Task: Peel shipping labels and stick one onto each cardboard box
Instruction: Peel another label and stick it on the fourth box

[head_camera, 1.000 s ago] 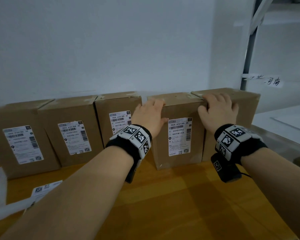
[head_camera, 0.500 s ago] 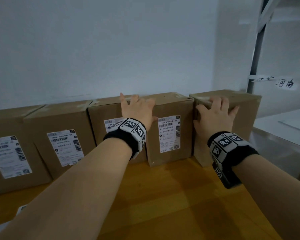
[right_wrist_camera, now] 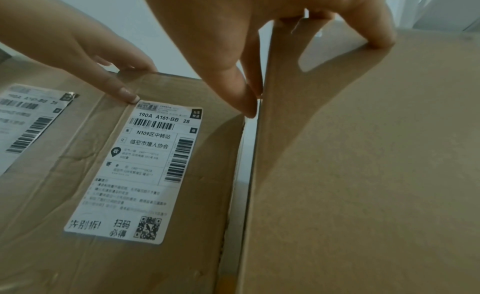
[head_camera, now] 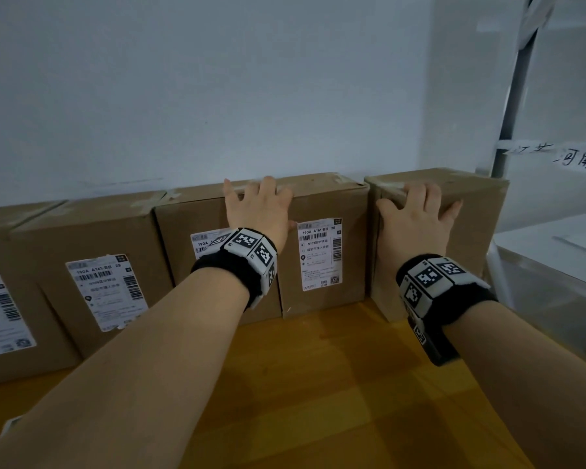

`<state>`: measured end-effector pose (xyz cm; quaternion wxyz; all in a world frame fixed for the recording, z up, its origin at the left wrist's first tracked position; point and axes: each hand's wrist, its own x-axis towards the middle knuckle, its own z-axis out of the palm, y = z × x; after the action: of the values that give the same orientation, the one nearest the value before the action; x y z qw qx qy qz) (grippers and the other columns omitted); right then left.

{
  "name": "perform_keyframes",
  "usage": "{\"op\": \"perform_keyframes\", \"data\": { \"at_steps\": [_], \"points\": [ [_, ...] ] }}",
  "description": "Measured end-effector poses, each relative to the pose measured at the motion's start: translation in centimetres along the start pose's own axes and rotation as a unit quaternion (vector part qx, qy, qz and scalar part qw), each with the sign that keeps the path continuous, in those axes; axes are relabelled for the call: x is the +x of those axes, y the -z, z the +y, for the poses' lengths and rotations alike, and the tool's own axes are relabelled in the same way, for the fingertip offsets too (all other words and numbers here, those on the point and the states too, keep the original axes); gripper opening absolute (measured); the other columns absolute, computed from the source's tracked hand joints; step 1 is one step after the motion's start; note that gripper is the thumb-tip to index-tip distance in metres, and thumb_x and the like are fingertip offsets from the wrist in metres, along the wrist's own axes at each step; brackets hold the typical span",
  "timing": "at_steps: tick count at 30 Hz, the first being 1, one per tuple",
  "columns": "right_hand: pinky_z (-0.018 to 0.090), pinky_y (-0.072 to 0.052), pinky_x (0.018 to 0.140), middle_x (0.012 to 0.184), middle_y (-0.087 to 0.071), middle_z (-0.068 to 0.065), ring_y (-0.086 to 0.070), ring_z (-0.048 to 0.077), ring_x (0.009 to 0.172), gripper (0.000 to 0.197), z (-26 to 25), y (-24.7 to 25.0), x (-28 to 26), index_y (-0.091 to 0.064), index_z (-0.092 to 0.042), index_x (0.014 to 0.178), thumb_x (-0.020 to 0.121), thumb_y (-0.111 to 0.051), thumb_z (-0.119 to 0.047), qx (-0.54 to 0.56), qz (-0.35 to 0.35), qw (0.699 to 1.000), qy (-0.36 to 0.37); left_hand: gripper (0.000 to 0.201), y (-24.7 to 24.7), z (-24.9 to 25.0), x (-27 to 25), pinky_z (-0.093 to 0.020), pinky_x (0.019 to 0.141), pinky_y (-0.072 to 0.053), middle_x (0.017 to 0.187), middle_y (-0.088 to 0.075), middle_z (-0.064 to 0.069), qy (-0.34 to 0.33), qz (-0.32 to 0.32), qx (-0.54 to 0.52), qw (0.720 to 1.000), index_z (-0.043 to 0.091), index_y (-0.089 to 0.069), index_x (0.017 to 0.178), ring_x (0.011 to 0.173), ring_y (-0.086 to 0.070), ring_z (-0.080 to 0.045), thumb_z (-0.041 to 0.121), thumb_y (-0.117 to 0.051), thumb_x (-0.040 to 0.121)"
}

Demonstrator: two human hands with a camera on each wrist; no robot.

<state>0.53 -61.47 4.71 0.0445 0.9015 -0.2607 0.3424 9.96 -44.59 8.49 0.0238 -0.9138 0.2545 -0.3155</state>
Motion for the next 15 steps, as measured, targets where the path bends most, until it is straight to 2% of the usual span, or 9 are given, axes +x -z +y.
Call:
{"op": "perform_keyframes", "data": {
  "at_steps": [8, 12, 15],
  "points": [
    [0.07, -0.008, 0.107, 0.14, -0.03, 0.016, -0.013, 0.038, 0.138, 0.026, -0.3, 0.5, 0.0, -0.062, -0.023, 0.108, 0.085, -0.051, -0.018, 0.007, -0.016, 1.0, -0.002, 0.056, -0.1, 0.1, 0.1, -0.06, 0.113, -0.005, 0.139, -0.042, -0.001, -0.012, 0.005, 0.025, 1.0, 0.026, -0.034, 0.14, 0.133, -0.036, -0.025, 0.047, -0.049, 0.091],
    [0.068, -0.004, 0.109, 0.145, -0.027, 0.014, -0.007, 0.036, 0.141, 0.034, -0.7, 1.2, -0.2, -0.059, -0.027, 0.116, 0.086, -0.049, -0.017, 0.032, -0.031, 0.999, -0.014, 0.072, 0.1, 0.2, -0.4, -0.062, 0.112, -0.003, 0.148, -0.029, -0.004, 0.003, -0.029, 0.027, 0.999, 0.023, -0.02, 0.146, 0.14, -0.023, -0.027, 0.052, -0.051, 0.088],
    [0.067, 0.0, 0.11, 0.15, -0.024, 0.011, -0.001, 0.034, 0.144, 0.045, -0.9, 2.4, -0.2, -0.051, -0.032, 0.128, 0.086, -0.045, -0.017, 0.065, -0.056, 0.996, -0.023, 0.073, 0.8, 0.2, -1.4, -0.058, 0.114, -0.002, 0.154, -0.018, -0.004, 0.003, -0.015, -0.004, 1.0, 0.021, -0.011, 0.148, 0.145, -0.012, -0.027, 0.045, -0.049, 0.091]
  ]
}}
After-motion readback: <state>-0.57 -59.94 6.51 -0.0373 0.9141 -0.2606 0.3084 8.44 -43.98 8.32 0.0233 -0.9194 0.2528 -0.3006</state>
